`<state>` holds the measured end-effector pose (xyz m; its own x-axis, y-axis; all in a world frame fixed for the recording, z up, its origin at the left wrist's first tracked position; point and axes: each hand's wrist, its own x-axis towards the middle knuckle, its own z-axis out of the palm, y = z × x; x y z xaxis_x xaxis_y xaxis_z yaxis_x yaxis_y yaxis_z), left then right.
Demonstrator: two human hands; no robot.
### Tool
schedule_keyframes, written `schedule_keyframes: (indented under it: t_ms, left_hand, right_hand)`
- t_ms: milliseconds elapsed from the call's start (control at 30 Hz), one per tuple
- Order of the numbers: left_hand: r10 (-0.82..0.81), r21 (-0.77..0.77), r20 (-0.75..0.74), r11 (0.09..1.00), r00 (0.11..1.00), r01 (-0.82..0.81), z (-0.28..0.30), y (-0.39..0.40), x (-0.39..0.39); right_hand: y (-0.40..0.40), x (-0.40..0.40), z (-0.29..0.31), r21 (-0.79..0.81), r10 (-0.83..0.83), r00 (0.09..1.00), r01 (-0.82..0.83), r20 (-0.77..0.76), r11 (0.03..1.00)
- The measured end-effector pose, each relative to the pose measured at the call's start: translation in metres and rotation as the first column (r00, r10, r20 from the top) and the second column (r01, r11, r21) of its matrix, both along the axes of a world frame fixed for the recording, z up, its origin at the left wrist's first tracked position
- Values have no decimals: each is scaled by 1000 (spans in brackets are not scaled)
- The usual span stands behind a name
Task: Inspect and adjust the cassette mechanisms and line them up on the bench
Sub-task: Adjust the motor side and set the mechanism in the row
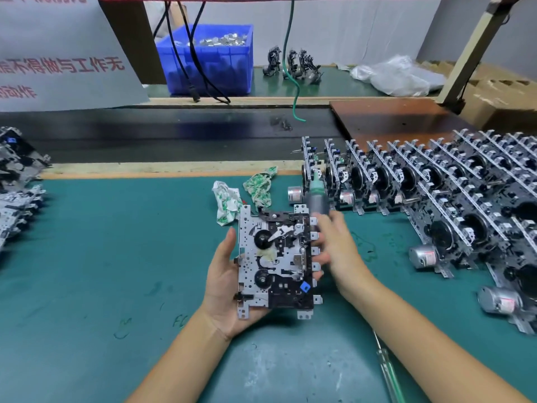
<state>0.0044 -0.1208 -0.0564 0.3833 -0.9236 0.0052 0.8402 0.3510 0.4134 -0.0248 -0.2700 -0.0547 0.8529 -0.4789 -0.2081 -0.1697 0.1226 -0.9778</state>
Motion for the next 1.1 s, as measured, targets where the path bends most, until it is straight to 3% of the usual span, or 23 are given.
schedule_keyframes:
  t_ms: [67, 167, 333, 500, 600, 700, 767, 967, 1100]
  left_hand:
    - [34, 85, 89, 995, 995, -42, -6, -4, 1]
    - [28, 113, 36, 993, 999, -32, -14, -10, -4]
    - [9, 184, -36, 983, 999, -2, -22, -16, -8]
    - [-6, 189, -88, 982, 996, 23, -30, -15, -4]
    - [3, 185, -140, 983, 990, 23, -32, -15, -3]
    - [30, 219, -179, 976, 983, 10, -33, -16, -3]
    - [45, 238, -186, 971, 982, 1, -35, -16, -3]
    - [49, 269, -169, 963, 984, -2, -36, -18, 0]
    - [45, 279, -151, 960, 987, -1, -36, -19, -1]
  right_hand:
    - [-14, -8, 2, -56, -43, 999, 43, 6, 998]
    - [-38, -20, 2, -158, -103, 992, 113, 67, 981]
    - [-57, -29, -3, -7, -185, 975, 187, 121, 982]
    - [-62, -33, 1, 114, -175, 978, 161, 118, 980]
    - [-62, -35, 6, 296, -171, 974, 122, 146, 947]
    - [-61, -34, 8, 588, -240, 957, 100, 165, 802]
    - [-59, -34, 8, 676, -292, 944, 114, 155, 728]
    - [-52, -35, 5, 600, -321, 940, 192, 114, 776]
    - [-42, -35, 3, 444, -278, 945, 178, 170, 878]
